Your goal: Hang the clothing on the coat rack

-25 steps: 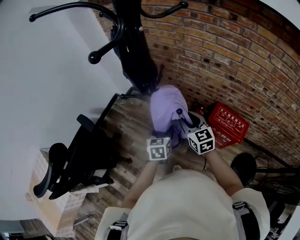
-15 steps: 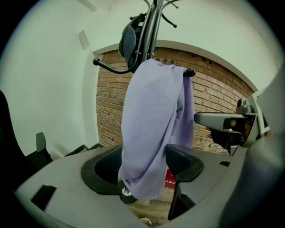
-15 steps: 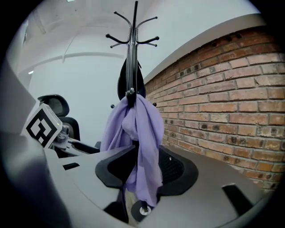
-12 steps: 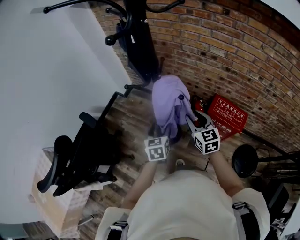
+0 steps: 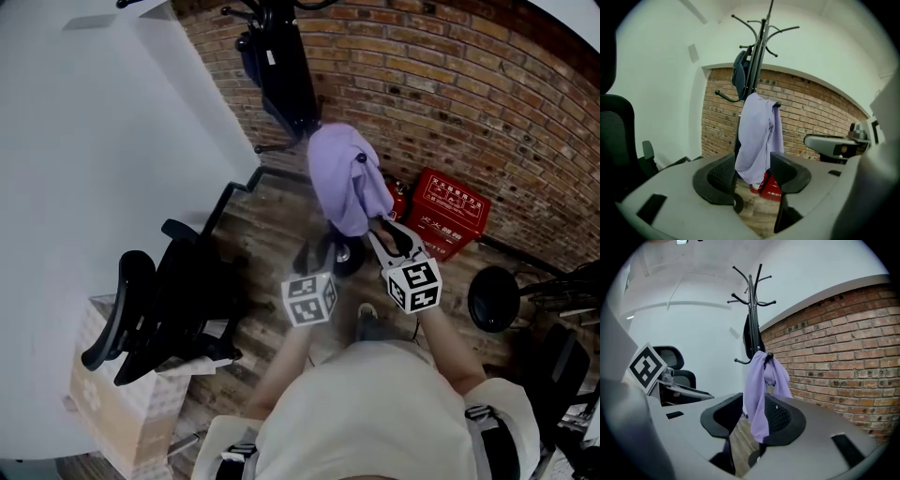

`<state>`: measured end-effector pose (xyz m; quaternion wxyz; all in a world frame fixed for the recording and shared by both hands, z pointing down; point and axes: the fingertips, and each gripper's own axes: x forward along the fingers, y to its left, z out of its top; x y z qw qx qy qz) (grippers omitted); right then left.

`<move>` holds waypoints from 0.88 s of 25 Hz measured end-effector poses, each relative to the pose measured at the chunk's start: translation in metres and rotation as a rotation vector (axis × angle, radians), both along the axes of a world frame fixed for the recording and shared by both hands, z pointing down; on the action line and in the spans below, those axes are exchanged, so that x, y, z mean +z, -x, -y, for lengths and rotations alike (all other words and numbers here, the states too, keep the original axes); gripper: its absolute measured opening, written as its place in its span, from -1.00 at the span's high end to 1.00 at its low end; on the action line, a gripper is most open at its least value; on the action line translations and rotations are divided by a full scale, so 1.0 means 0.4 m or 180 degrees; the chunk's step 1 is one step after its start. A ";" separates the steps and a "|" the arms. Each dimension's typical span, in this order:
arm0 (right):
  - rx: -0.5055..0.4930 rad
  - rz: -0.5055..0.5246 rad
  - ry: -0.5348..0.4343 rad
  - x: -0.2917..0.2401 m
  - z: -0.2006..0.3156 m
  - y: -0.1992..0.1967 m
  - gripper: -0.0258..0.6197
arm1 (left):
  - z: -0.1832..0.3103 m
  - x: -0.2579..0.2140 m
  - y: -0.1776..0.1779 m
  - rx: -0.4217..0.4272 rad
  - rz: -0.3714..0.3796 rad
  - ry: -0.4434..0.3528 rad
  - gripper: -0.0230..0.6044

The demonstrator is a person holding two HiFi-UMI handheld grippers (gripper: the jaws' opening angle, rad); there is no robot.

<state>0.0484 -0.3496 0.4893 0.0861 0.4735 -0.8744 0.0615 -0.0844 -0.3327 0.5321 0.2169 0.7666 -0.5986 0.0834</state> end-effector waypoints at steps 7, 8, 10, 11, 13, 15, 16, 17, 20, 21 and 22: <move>0.0102 0.0111 -0.0083 -0.031 -0.162 0.016 0.66 | -0.147 -0.041 0.027 0.0006 -0.0005 -0.0182 0.40; 0.0113 0.0124 -0.0103 -0.038 -0.183 0.018 0.70 | -0.167 -0.047 0.032 -0.0002 0.0007 -0.0221 0.45; 0.0124 0.0130 -0.0135 -0.051 -0.222 0.023 0.75 | -0.205 -0.062 0.044 -0.0035 0.0029 -0.0302 0.58; 0.0121 0.0122 -0.0149 -0.057 -0.243 0.027 0.76 | -0.224 -0.070 0.051 -0.0052 0.0031 -0.0335 0.62; 0.0106 0.0099 -0.0183 -0.067 -0.285 0.034 0.78 | -0.263 -0.085 0.062 -0.0062 0.0022 -0.0386 0.69; 0.0099 0.0099 -0.0211 -0.076 -0.325 0.037 0.81 | -0.300 -0.098 0.070 -0.0046 0.0026 -0.0429 0.77; 0.0098 0.0117 -0.0216 -0.079 -0.344 0.038 0.82 | -0.319 -0.103 0.073 -0.0038 0.0032 -0.0445 0.78; 0.0097 0.0142 -0.0216 -0.081 -0.362 0.039 0.83 | -0.337 -0.107 0.078 -0.0037 0.0037 -0.0455 0.79; 0.0094 0.0182 -0.0224 -0.086 -0.409 0.040 0.85 | -0.387 -0.111 0.093 -0.0069 0.0010 -0.0449 0.81; 0.0090 0.0177 -0.0233 -0.088 -0.421 0.039 0.85 | -0.400 -0.110 0.096 -0.0081 -0.0013 -0.0440 0.82; 0.0085 0.0169 -0.0241 -0.089 -0.432 0.038 0.86 | -0.411 -0.106 0.099 -0.0091 -0.0041 -0.0427 0.82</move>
